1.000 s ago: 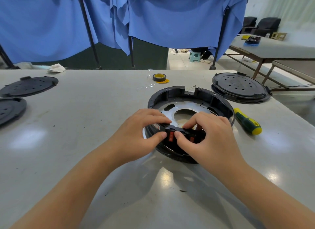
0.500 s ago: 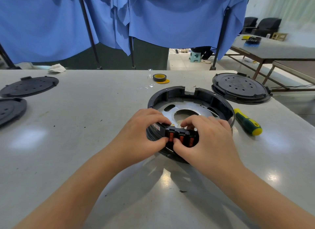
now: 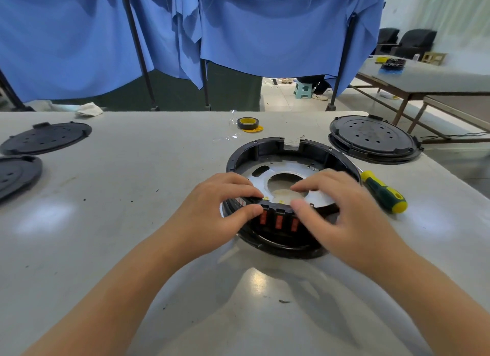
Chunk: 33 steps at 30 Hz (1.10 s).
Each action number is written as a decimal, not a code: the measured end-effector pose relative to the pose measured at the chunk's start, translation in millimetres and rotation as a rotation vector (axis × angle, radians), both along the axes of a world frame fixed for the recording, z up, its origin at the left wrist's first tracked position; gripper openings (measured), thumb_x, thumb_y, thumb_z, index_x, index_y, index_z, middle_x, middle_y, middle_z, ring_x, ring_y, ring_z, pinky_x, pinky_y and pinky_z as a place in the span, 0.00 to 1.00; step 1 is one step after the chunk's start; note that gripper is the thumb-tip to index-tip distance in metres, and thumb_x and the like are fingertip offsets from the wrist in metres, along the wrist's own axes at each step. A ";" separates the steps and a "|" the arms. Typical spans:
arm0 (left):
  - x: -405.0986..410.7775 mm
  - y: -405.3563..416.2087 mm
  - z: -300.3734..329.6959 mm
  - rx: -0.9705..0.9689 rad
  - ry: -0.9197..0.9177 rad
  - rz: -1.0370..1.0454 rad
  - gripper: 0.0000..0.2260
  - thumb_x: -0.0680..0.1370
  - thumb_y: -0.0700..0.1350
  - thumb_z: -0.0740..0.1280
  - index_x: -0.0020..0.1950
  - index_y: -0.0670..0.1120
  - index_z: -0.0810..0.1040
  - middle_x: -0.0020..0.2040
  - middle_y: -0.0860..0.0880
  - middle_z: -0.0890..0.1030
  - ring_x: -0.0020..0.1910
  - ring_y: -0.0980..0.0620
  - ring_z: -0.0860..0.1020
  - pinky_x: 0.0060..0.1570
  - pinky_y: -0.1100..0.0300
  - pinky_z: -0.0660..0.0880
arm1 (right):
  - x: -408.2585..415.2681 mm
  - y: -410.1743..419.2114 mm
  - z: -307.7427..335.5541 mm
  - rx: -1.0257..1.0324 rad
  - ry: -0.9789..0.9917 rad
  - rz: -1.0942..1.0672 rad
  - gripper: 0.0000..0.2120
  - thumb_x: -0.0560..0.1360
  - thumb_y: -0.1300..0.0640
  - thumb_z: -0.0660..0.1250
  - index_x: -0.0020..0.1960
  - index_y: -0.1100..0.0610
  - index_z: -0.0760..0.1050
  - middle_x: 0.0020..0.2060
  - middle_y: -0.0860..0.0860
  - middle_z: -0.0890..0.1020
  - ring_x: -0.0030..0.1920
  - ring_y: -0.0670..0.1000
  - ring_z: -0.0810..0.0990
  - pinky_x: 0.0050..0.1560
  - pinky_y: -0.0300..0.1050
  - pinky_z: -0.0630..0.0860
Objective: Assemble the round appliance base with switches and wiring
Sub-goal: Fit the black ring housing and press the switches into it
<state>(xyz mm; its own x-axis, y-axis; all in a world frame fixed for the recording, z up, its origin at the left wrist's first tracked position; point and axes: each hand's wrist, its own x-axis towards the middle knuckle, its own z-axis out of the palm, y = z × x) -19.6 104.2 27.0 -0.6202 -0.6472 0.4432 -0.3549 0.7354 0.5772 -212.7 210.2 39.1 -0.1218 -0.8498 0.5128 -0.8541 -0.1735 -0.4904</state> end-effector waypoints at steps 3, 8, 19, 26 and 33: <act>5.6 -3.3 -0.9 0.042 0.012 0.012 0.08 0.75 0.42 0.72 0.52 0.52 0.83 0.54 0.61 0.80 0.62 0.68 0.72 0.58 0.79 0.62 | -25.7 0.2 7.4 0.012 -0.074 -0.031 0.12 0.71 0.57 0.59 0.48 0.47 0.79 0.47 0.40 0.79 0.54 0.40 0.73 0.55 0.31 0.65; 12.2 -11.1 1.7 0.142 0.059 0.048 0.06 0.75 0.41 0.70 0.43 0.52 0.82 0.55 0.59 0.79 0.63 0.68 0.71 0.61 0.75 0.63 | -58.4 -1.5 6.2 0.239 0.011 0.033 0.21 0.70 0.69 0.63 0.48 0.43 0.79 0.55 0.39 0.77 0.64 0.39 0.67 0.61 0.23 0.54; -2.2 15.0 3.1 -0.222 -0.033 0.050 0.19 0.71 0.62 0.66 0.53 0.50 0.81 0.56 0.57 0.78 0.64 0.58 0.71 0.70 0.51 0.63 | -37.3 -3.5 -3.0 0.119 0.205 0.051 0.13 0.66 0.42 0.74 0.47 0.46 0.81 0.43 0.41 0.78 0.56 0.49 0.70 0.58 0.48 0.69; -12.8 26.4 -0.4 -0.274 -0.059 -0.029 0.07 0.74 0.49 0.67 0.48 0.47 0.81 0.41 0.56 0.78 0.44 0.56 0.75 0.54 0.58 0.69 | -16.7 -7.4 -13.0 0.020 0.170 0.102 0.16 0.67 0.42 0.74 0.51 0.48 0.81 0.46 0.43 0.77 0.53 0.48 0.70 0.55 0.42 0.69; 1.3 16.8 4.1 -0.086 -0.018 0.002 0.08 0.71 0.54 0.62 0.37 0.53 0.77 0.34 0.59 0.76 0.41 0.57 0.75 0.48 0.69 0.65 | -47.6 -8.5 -9.2 0.113 0.143 0.059 0.25 0.67 0.39 0.71 0.62 0.42 0.73 0.68 0.38 0.69 0.72 0.40 0.58 0.71 0.41 0.55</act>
<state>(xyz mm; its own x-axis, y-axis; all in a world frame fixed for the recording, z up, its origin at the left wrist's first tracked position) -18.3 121.0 31.1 -0.6271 -0.6088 0.4858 -0.3665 0.7810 0.5057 -260.3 201.7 29.9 -0.0023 -0.9064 0.4223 -0.9064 -0.1765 -0.3838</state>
